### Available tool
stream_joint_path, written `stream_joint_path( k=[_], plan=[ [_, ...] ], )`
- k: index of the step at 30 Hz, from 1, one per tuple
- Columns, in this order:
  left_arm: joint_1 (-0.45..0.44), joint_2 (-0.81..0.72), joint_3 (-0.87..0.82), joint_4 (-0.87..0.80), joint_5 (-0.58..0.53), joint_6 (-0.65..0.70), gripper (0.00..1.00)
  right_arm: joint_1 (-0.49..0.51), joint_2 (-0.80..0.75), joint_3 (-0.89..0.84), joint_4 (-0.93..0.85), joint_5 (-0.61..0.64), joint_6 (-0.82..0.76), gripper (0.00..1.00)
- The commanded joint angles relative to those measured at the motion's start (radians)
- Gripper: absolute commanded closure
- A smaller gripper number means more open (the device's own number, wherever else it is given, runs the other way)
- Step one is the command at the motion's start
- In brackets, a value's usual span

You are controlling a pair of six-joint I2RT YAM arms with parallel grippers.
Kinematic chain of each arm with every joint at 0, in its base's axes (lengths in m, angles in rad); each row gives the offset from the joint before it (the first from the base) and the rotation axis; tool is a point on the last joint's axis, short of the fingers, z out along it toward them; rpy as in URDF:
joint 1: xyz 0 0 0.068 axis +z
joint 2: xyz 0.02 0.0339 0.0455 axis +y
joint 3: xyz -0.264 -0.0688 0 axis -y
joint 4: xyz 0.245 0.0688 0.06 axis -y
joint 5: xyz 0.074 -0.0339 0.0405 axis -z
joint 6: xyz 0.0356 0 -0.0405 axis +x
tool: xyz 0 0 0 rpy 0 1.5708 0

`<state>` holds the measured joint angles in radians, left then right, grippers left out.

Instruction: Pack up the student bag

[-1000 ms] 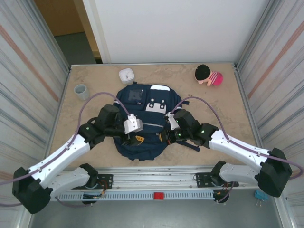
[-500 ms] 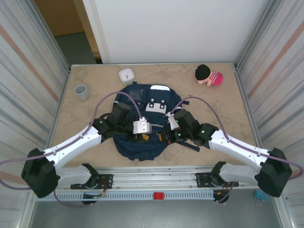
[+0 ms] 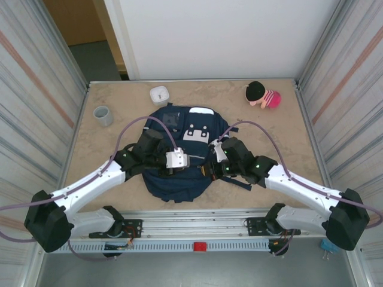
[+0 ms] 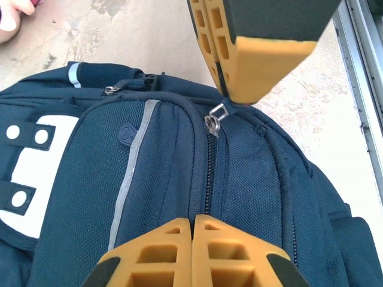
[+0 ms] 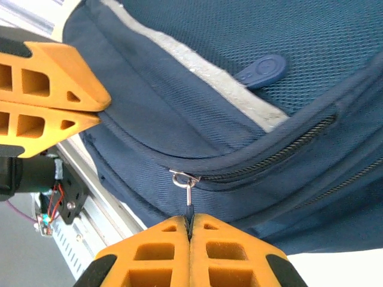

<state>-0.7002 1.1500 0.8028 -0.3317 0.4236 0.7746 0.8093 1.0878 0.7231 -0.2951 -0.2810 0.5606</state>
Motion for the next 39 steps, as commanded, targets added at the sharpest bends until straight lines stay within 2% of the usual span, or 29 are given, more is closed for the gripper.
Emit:
stream_joint_path(
  k=[1,4,9,10,11,12,13,16,20,26,28,31,34,37,39],
  plan=[
    [0.019,-0.050,-0.010,-0.015,-0.038,-0.001,1.00,-0.053,-0.055,-0.025,-0.046,0.052,-0.005,1.00],
    [0.021,-0.062,-0.002,-0.047,-0.047,0.002,1.00,-0.099,-0.087,-0.046,-0.056,0.053,0.000,1.00],
    [0.018,-0.096,-0.009,-0.035,0.027,-0.032,1.00,-0.124,-0.084,-0.055,-0.032,-0.012,-0.010,1.00],
    [0.016,-0.099,-0.005,-0.033,0.024,-0.046,0.92,-0.121,-0.083,-0.054,-0.016,-0.038,-0.011,1.00],
    [0.008,-0.099,0.000,-0.036,0.009,-0.055,0.73,-0.113,-0.085,-0.053,-0.004,-0.052,-0.011,1.00],
    [-0.003,-0.099,0.006,-0.038,-0.020,-0.063,0.60,-0.101,-0.090,-0.051,0.007,-0.055,-0.012,1.00],
    [-0.018,-0.099,0.014,-0.038,-0.049,-0.067,0.53,-0.090,-0.092,-0.048,0.010,-0.054,-0.016,1.00],
    [-0.070,-0.072,0.044,-0.036,-0.113,-0.081,0.39,-0.067,-0.091,-0.039,0.010,-0.048,-0.029,1.00],
    [-0.120,-0.003,0.083,-0.024,-0.141,-0.085,0.36,-0.060,-0.092,-0.040,0.014,-0.046,-0.031,1.00],
    [-0.137,0.131,0.114,0.017,-0.172,-0.100,0.43,-0.055,-0.091,-0.047,0.027,-0.049,-0.027,1.00],
    [-0.137,0.162,0.120,0.017,-0.184,-0.103,0.53,-0.055,-0.092,-0.048,0.024,-0.047,-0.027,1.00],
    [-0.140,0.174,0.127,0.002,-0.194,-0.099,0.74,-0.056,-0.092,-0.054,0.029,-0.041,-0.021,1.00],
    [-0.139,0.134,0.108,0.016,-0.150,-0.098,0.90,-0.055,-0.078,-0.063,0.032,-0.026,-0.021,1.00],
    [-0.139,0.092,0.083,0.052,-0.090,-0.090,0.92,-0.055,-0.054,-0.067,0.054,-0.033,-0.021,0.99],
    [-0.139,0.077,0.079,0.056,-0.074,-0.090,0.92,-0.049,-0.039,-0.061,0.065,-0.039,-0.021,0.94]
  ],
)
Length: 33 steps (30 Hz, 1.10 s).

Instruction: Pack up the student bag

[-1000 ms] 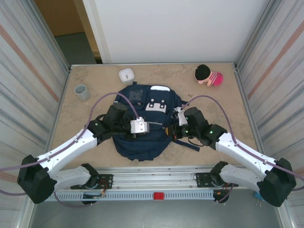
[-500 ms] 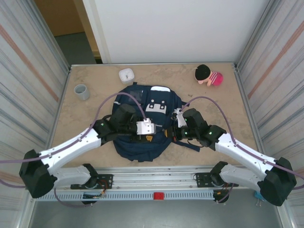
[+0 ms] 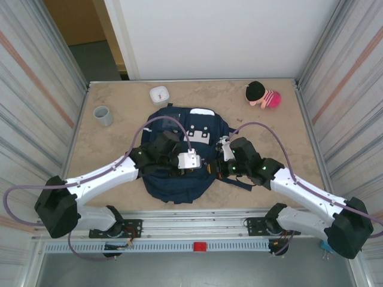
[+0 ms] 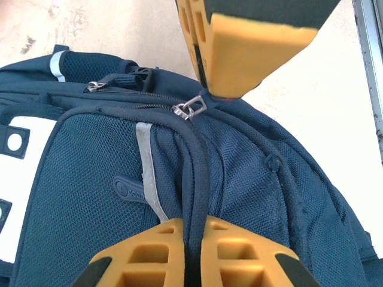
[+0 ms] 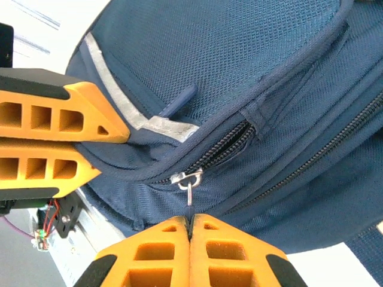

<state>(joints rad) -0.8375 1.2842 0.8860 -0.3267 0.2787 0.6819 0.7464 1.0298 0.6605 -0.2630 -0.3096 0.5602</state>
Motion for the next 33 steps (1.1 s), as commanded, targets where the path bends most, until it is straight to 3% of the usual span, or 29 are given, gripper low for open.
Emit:
stream_joint_path(
  k=[1,12,19,29,33],
  plan=[
    [-0.001,-0.061,-0.004,0.052,0.074,0.003,0.92,0.019,0.025,0.004,0.036,-0.007,-0.023,0.92],
    [-0.001,-0.095,0.000,0.056,0.164,0.010,0.92,0.033,0.062,0.011,0.059,0.036,-0.029,0.73],
    [0.004,-0.118,-0.013,0.038,0.106,0.014,0.93,-0.010,0.049,0.017,-0.038,0.136,-0.036,1.00],
    [0.023,-0.194,-0.055,-0.010,0.143,0.048,0.94,-0.259,0.060,-0.010,0.032,0.009,-0.057,1.00],
    [0.025,-0.210,-0.063,-0.025,0.122,0.061,0.95,-0.316,0.131,0.025,0.000,0.058,-0.058,1.00]
  ],
)
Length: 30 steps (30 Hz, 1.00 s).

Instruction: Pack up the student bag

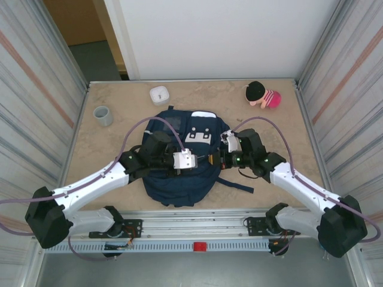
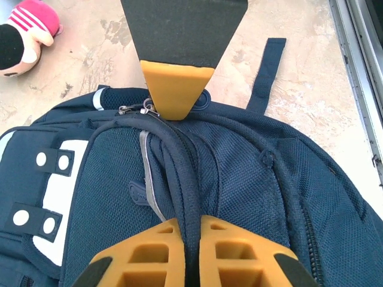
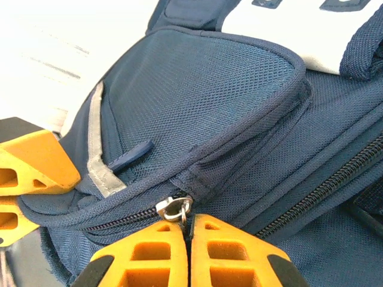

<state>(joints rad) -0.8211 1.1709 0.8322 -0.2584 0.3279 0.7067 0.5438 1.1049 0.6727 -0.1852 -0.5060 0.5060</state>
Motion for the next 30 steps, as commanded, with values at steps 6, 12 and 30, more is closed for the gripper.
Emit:
stream_joint_path(
  k=[6,12,30],
  plan=[
    [0.016,-0.091,-0.005,-0.155,-0.049,0.025,0.97,-0.142,0.073,0.041,-0.122,0.243,-0.052,1.00],
    [0.015,-0.102,-0.033,-0.118,0.014,0.003,0.96,-0.142,0.032,0.016,-0.132,0.200,-0.078,1.00],
    [-0.126,0.019,0.004,-0.040,-0.067,-0.124,0.39,0.010,-0.097,-0.049,-0.106,0.036,-0.182,1.00]
  ],
)
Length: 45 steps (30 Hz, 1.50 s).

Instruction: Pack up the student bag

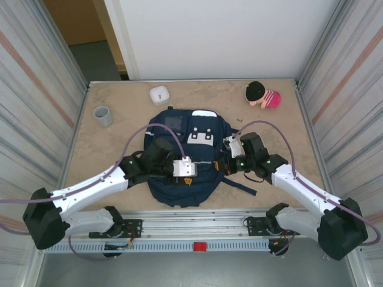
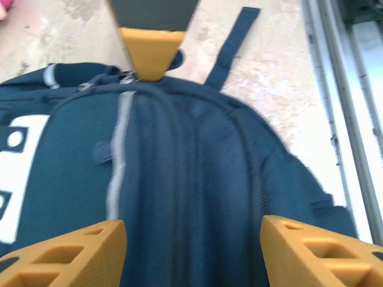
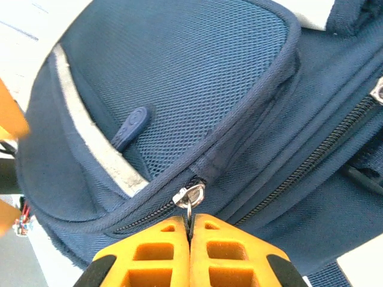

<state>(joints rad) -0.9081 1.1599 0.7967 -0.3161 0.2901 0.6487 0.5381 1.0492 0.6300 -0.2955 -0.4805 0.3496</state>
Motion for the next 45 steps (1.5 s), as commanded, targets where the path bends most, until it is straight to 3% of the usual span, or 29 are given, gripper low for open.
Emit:
stream_joint_path(
  k=[1,5,9,12,17,20,24,33,34,35,38,40,43,45],
  plan=[
    [-0.057,0.049,0.045,0.035,-0.045,-0.083,0.39,0.023,-0.051,-0.008,0.012,0.004,-0.022,1.00],
    [-0.087,0.108,0.067,0.120,-0.094,-0.157,0.40,0.057,-0.085,-0.009,0.024,-0.016,-0.020,1.00],
    [-0.089,0.134,0.082,0.190,-0.103,-0.185,0.48,0.078,-0.097,-0.010,0.031,-0.029,-0.024,1.00],
    [-0.089,0.144,0.083,0.201,-0.139,-0.176,0.63,0.077,-0.100,-0.013,0.029,-0.017,-0.026,1.00],
    [-0.086,0.137,0.051,0.149,-0.221,-0.144,1.00,0.050,-0.085,-0.007,-0.015,0.104,-0.013,1.00],
    [-0.084,0.102,0.022,0.104,-0.186,-0.115,1.00,-0.010,-0.039,0.007,-0.063,0.190,0.012,1.00],
    [-0.083,0.041,-0.021,0.067,-0.149,-0.096,1.00,-0.076,0.005,0.000,-0.026,0.180,0.041,1.00],
    [-0.072,-0.045,-0.083,0.040,-0.133,-0.098,1.00,-0.086,0.083,0.031,0.051,0.196,0.079,1.00],
    [-0.072,-0.048,-0.082,0.044,-0.139,-0.110,0.95,-0.087,0.084,0.035,0.057,0.177,0.076,1.00],
    [-0.072,-0.048,-0.078,0.052,-0.146,-0.131,0.83,-0.086,0.084,0.041,0.057,0.159,0.075,0.95],
    [-0.072,-0.061,-0.052,0.043,-0.171,-0.217,0.54,-0.082,0.063,0.091,-0.011,0.149,0.085,0.58],
    [-0.070,-0.080,-0.010,0.012,-0.214,-0.295,0.40,-0.082,0.041,0.149,-0.091,0.164,0.095,0.42],
    [-0.050,-0.118,0.067,-0.063,-0.338,-0.453,0.28,-0.081,0.025,0.257,-0.222,0.221,0.120,0.22],
    [-0.013,-0.139,0.131,-0.140,-0.458,-0.613,0.20,-0.069,0.033,0.343,-0.313,0.266,0.127,0.20]
  ],
)
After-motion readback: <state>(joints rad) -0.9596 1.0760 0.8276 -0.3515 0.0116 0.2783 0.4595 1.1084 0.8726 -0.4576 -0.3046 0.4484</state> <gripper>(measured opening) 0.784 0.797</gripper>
